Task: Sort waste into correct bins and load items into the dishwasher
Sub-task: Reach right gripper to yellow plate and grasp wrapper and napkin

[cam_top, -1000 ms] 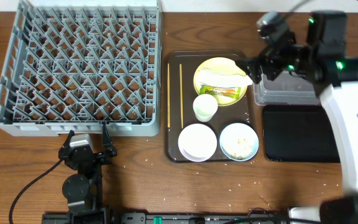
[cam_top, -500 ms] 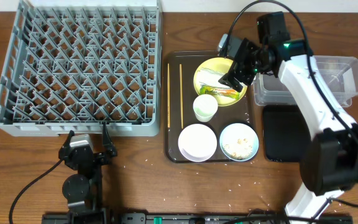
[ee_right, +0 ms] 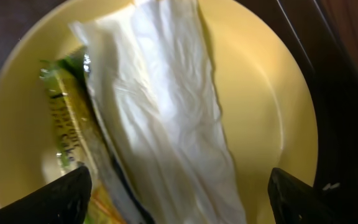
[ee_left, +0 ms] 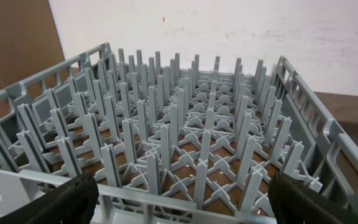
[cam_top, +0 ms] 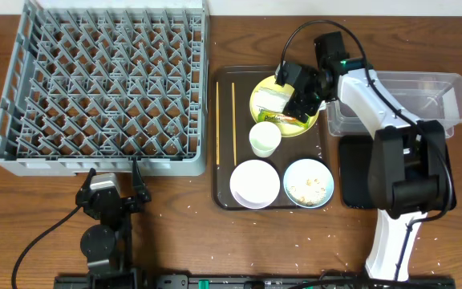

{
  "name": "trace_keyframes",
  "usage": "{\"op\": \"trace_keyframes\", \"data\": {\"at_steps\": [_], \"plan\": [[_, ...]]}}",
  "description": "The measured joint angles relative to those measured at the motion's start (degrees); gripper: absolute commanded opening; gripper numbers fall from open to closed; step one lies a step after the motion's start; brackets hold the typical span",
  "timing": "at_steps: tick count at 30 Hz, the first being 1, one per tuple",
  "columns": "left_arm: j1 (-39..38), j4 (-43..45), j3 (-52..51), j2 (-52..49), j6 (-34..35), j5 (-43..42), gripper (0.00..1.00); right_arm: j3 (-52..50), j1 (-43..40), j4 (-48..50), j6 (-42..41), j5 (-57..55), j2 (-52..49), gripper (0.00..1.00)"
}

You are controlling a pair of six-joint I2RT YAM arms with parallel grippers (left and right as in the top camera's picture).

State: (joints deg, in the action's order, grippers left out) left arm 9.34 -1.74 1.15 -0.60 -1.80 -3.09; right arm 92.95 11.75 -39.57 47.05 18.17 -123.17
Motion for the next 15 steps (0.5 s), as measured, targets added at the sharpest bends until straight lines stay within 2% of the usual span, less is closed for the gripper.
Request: {"op": "trace_keyframes", "data": {"at_steps": [4, 8, 15], "plan": [[0.0, 0.0, 0.0, 0.0, 0.0, 0.0, 0.88, 0.0, 0.92, 0.24, 0.11, -1.64, -0.37, 0.8], [0.0, 0.0, 0.0, 0.0, 0.0, 0.0, 0.88, 0.02, 2.49, -0.17, 0.13, -3.28, -1.92, 0.68], [0.0, 0.0, 0.0, 0.0, 0.0, 0.0, 0.88, 0.02, 4.04, -0.87, 0.42, -4.48, -3.52, 0.53]]}}
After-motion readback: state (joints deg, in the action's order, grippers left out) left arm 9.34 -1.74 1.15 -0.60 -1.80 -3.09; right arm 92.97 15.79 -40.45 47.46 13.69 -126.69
